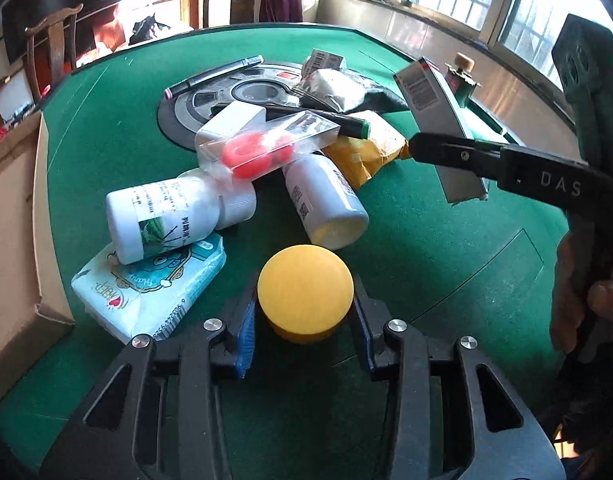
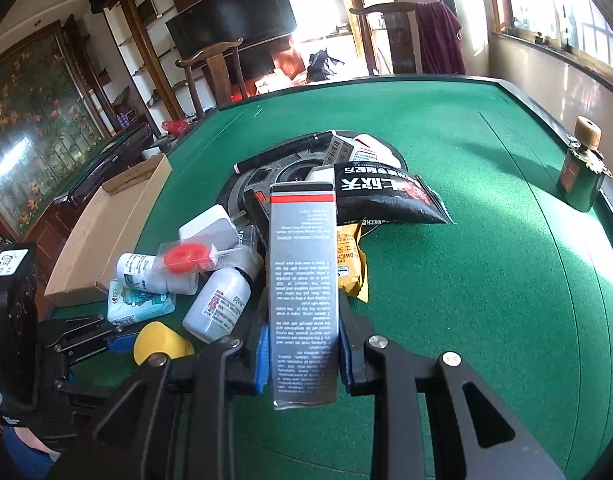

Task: Organize objects
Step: 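Close the left tool on the yellow-lidded jar while right holds the grey box, then carry the yellow jar and grey box over the cardboard tray with both tools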

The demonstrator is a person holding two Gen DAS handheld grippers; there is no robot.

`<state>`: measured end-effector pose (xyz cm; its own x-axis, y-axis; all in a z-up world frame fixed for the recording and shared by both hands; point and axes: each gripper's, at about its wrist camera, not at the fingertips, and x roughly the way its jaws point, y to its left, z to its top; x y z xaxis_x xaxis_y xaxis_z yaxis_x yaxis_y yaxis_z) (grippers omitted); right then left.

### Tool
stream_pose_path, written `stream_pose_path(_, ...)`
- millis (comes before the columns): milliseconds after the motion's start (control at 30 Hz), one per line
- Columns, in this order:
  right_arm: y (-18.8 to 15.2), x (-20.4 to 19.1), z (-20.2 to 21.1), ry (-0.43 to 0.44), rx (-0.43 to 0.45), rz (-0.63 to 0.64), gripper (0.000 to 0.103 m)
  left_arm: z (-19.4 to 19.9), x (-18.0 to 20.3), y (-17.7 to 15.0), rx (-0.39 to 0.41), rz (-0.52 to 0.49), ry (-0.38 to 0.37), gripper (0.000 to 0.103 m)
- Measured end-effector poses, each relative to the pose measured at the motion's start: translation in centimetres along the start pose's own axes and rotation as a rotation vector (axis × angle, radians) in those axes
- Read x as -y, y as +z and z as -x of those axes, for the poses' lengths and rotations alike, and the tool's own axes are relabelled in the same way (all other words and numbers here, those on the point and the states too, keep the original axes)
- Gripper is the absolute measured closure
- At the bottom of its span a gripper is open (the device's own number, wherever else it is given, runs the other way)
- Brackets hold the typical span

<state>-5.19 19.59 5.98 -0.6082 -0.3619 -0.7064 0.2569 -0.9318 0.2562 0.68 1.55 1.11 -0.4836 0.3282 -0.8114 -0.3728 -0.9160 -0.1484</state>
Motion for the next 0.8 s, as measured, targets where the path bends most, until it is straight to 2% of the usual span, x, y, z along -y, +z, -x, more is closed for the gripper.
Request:
stream_pose_path(100, -0.1, 0.0, 0.0, -0.001, 0.002, -0.002, 0.076, 0.3, -0.4, 0.1, 0.016, 0.01, -0.003, 0.064)
stream_pose_path(233, 0.1, 0.0, 0.3, -0.003, 0.018, -0.004, 0.076, 1.7, -0.9, 0.3, 0.078, 0.028, -0.019, 0.064)
stream_pose_path(367, 0.1, -0.2, 0.4, -0.001, 0.029, 0.002, 0.076, 2.8, -1.5, 0.7, 0.134, 0.044, 0.01, 0.063)
stream_pose_path(800, -0.1, -0.5, 0.3, 0.027, 0.02, 0.004, 0.077, 3.4, -3.0, 0.9, 0.169, 0.089, 0.013, 0.063)
